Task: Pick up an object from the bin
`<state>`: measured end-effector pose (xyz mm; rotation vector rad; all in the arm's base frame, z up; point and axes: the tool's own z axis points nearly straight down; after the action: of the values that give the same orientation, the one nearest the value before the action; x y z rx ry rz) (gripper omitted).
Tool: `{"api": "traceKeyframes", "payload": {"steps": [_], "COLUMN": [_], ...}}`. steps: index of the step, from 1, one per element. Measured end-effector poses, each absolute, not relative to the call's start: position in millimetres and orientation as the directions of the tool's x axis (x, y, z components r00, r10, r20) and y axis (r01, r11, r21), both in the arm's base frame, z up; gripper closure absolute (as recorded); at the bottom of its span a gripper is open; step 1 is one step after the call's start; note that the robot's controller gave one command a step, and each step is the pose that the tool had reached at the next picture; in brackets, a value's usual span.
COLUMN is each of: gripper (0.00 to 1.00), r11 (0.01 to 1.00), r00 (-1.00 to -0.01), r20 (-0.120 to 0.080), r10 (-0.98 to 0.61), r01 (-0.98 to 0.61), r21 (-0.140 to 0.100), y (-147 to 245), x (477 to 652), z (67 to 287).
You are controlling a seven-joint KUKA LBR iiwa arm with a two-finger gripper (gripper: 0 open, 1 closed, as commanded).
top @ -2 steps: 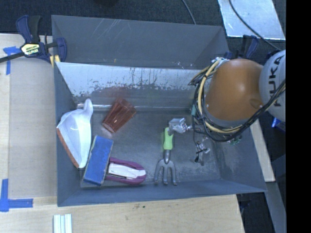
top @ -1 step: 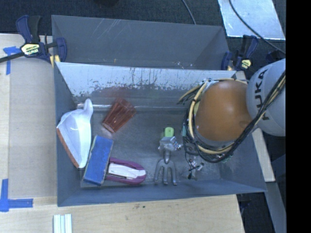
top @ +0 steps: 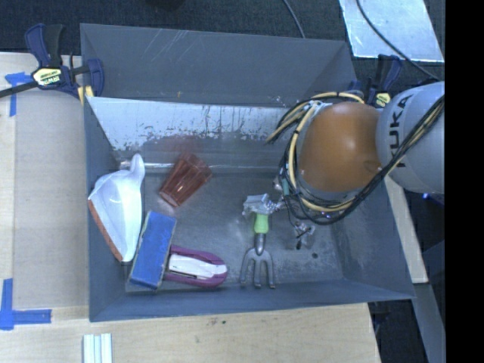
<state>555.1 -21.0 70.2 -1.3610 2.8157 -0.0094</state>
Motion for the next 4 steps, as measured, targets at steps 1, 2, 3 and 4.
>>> {"api": "traceKeyframes", "payload": {"steps": [1,2,3,4], "gripper": [1.0,1.0,1.0,1.0], "r11": [0.741,0.741,0.742,0.743], "r00": [-0.741,-0.741,-0.742,-0.743], "r20": [-0.004,-0.004,0.0,-0.007], "r10": [-0.672,-0.671,-0.67,-0.669], "r01": [-0.672,-0.671,-0.67,-0.669], "r21": [0.001,0.001,0.006,-0.001], "y": [-18,-19,-18,-18], "x": [538.2,538.2,536.2,538.8], "z": [71,71,105,134]}}
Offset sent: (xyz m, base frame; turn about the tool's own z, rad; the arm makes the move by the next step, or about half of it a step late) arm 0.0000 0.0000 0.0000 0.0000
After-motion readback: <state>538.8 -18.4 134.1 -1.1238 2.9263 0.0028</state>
